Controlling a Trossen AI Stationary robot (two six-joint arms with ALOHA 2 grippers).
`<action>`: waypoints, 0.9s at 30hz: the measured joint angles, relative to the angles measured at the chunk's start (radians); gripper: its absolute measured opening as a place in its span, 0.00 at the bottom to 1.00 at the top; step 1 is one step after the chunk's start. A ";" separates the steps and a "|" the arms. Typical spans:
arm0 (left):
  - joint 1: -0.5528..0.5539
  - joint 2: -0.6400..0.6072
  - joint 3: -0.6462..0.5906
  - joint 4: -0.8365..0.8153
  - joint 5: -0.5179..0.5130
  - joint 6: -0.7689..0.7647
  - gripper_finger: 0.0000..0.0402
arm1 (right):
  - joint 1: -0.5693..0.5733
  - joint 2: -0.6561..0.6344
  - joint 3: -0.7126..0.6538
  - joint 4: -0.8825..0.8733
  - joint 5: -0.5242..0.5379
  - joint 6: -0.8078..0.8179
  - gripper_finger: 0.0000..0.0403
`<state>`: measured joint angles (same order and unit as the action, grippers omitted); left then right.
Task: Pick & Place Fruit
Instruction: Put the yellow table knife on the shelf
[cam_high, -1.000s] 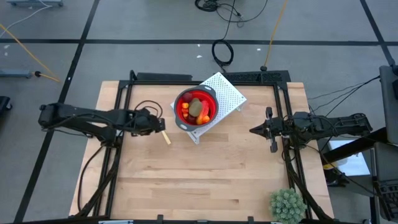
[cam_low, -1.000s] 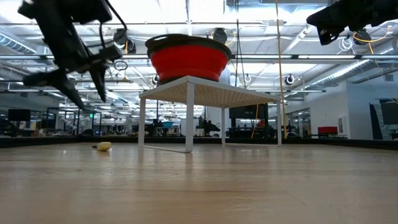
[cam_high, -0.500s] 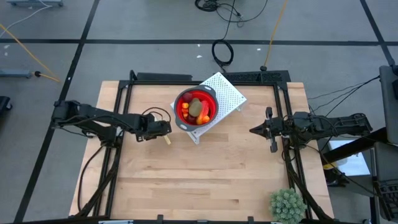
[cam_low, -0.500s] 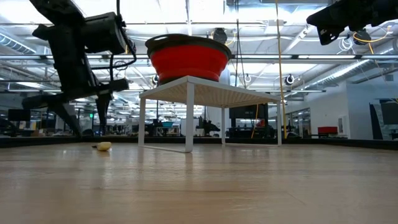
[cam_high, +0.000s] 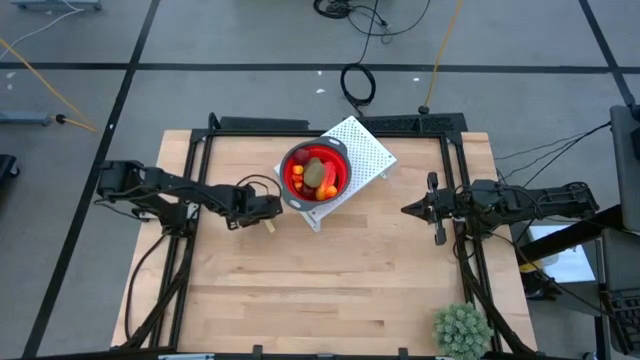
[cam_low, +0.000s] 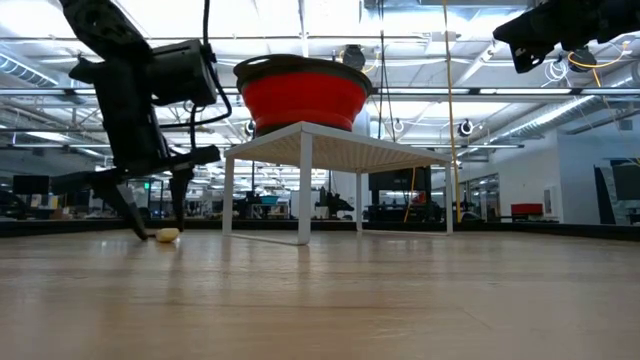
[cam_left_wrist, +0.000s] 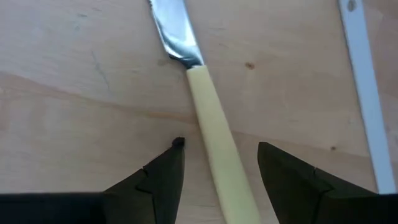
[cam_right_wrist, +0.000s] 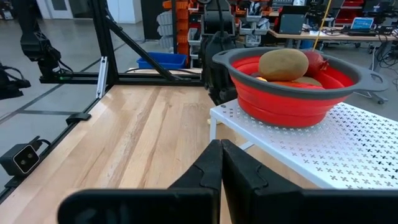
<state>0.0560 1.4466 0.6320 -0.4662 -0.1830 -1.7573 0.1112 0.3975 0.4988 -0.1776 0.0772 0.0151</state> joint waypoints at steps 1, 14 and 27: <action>0.002 0.005 0.001 0.003 0.004 -0.001 0.52 | 0.000 0.000 0.000 0.000 0.000 0.000 0.00; 0.018 0.007 0.002 -0.002 0.025 0.027 0.51 | 0.000 0.000 0.000 0.000 0.000 0.000 0.00; -0.016 0.009 0.000 -0.011 0.044 -0.026 0.34 | 0.000 0.000 0.000 0.000 0.000 0.000 0.00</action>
<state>0.0399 1.4555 0.6323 -0.4776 -0.1390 -1.7836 0.1112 0.3977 0.4988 -0.1776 0.0772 0.0151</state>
